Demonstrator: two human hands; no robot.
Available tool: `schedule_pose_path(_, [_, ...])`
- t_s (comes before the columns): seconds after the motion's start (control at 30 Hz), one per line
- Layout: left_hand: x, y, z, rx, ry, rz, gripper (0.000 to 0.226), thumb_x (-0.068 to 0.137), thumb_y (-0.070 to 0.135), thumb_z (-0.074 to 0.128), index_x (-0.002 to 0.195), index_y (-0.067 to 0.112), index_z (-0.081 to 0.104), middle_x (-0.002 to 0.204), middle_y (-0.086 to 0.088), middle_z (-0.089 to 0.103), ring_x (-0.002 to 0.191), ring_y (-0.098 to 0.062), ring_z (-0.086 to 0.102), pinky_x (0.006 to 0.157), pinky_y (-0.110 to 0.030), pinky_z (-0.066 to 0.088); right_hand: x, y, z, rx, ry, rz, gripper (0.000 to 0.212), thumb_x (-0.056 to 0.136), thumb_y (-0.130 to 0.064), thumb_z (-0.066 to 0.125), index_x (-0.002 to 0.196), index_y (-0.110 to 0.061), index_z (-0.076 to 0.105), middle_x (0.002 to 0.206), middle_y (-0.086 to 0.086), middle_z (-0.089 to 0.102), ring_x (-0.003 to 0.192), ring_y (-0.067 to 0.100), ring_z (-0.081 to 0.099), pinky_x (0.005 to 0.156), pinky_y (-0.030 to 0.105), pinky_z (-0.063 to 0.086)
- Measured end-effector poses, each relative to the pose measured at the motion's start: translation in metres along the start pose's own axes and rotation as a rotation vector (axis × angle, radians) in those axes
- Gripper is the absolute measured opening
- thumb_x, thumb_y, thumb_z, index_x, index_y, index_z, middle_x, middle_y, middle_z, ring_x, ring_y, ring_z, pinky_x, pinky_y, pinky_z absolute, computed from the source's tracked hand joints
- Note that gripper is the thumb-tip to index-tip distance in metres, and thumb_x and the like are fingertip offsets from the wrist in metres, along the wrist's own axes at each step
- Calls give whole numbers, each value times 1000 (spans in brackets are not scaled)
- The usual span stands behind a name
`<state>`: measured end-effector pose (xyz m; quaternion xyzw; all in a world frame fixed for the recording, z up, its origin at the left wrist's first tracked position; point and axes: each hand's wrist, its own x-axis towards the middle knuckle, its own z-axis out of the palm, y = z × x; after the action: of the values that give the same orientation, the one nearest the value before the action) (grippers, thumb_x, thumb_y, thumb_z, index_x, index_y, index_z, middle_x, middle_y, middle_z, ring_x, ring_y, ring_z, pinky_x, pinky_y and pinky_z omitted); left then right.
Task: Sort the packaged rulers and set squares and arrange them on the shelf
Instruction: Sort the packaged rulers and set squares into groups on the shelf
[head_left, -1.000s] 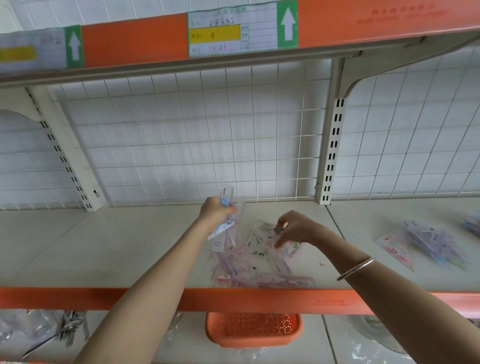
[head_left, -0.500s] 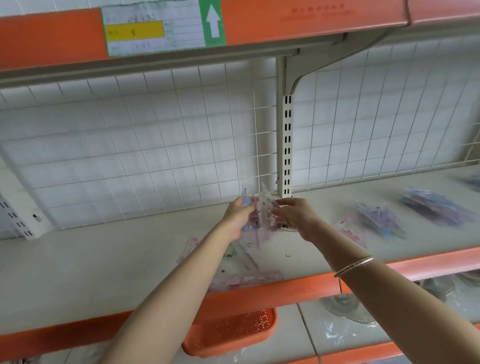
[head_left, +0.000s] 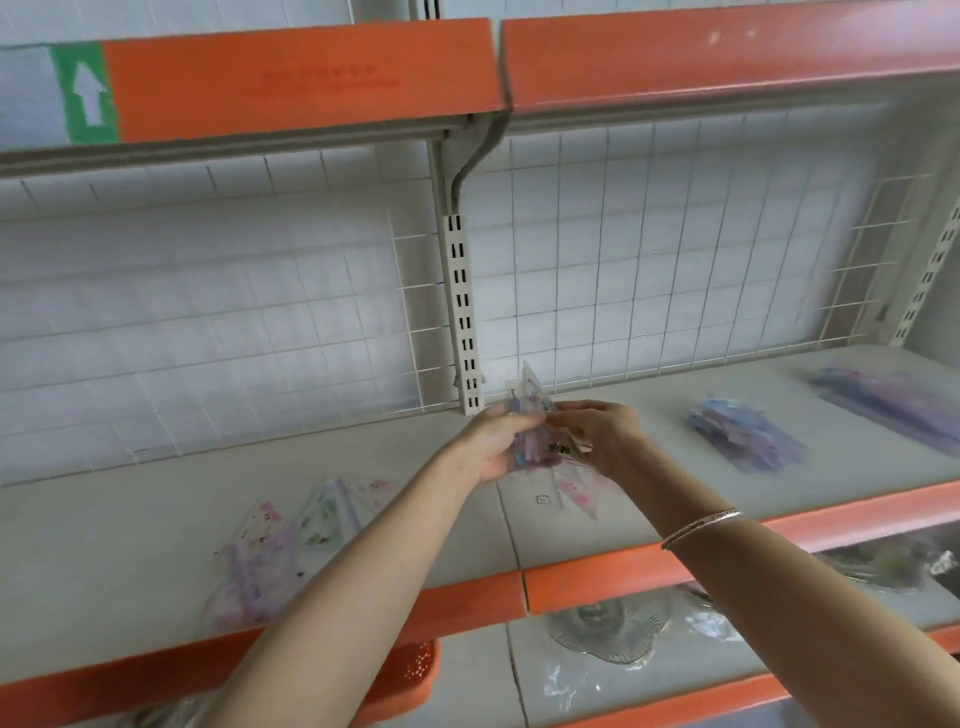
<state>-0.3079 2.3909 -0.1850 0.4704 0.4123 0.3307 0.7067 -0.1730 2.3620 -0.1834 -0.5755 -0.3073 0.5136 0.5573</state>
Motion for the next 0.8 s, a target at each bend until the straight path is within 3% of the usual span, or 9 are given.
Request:
schedule_pose_path(0.13, [19, -5, 38, -1, -30, 16, 26, 93, -2, 52, 119, -1, 51, 78, -17, 71, 65, -25, 70, 63, -42, 60, 12, -13, -43, 91, -30, 58, 20, 72, 9, 73, 86, -4, 68, 57, 4, 65, 49, 13, 62, 44, 19, 50])
schedule_pose_path(0.2, [25, -6, 56, -15, -29, 33, 17, 94, -3, 50, 110, 2, 54, 73, -14, 71, 62, -24, 70, 61, -40, 59, 16, -19, -64, 114, -34, 53, 18, 74, 9, 71, 84, -4, 67, 53, 2, 65, 43, 9, 61, 42, 17, 47])
schedule_pose_path(0.27, [30, -7, 71, -24, -21, 35, 14, 95, -1, 50, 106, 5, 56, 77, -13, 72, 65, -23, 70, 61, -39, 59, 19, -23, -83, 127, -48, 40, 16, 75, 7, 71, 81, -8, 66, 57, 0, 66, 48, 9, 62, 46, 17, 46])
schedule_pose_path(0.47, [44, -13, 107, -40, 29, 33, 35, 94, 7, 55, 129, 3, 49, 97, -16, 70, 82, -27, 70, 73, -42, 58, 27, -26, -132, 185, -136, 25, 16, 82, 2, 67, 86, -13, 68, 65, -3, 71, 57, 8, 64, 63, 21, 45])
schedule_pose_path(0.6, [46, -14, 112, -116, 87, 30, 23, 97, 7, 49, 120, 8, 50, 92, -14, 70, 72, -25, 71, 58, -39, 60, 33, -28, -157, 194, -108, 6, 12, 85, -2, 64, 87, -13, 67, 70, -4, 71, 66, 11, 59, 65, 24, 42])
schedule_pose_path(0.7, [47, -10, 104, -151, 202, 71, 23, 99, 5, 45, 121, 9, 47, 96, -14, 69, 82, -29, 68, 62, -44, 58, 41, -27, -172, 189, -96, 16, 14, 88, -1, 59, 86, -13, 66, 63, -6, 71, 64, 11, 54, 63, 23, 39])
schedule_pose_path(0.8, [45, -4, 93, -150, 339, 118, 20, 98, 5, 46, 117, 9, 47, 98, -15, 66, 80, -28, 65, 51, -40, 58, 46, -23, -177, 141, -87, 38, 19, 89, 2, 55, 83, -13, 65, 58, -7, 69, 63, 10, 51, 61, 23, 36])
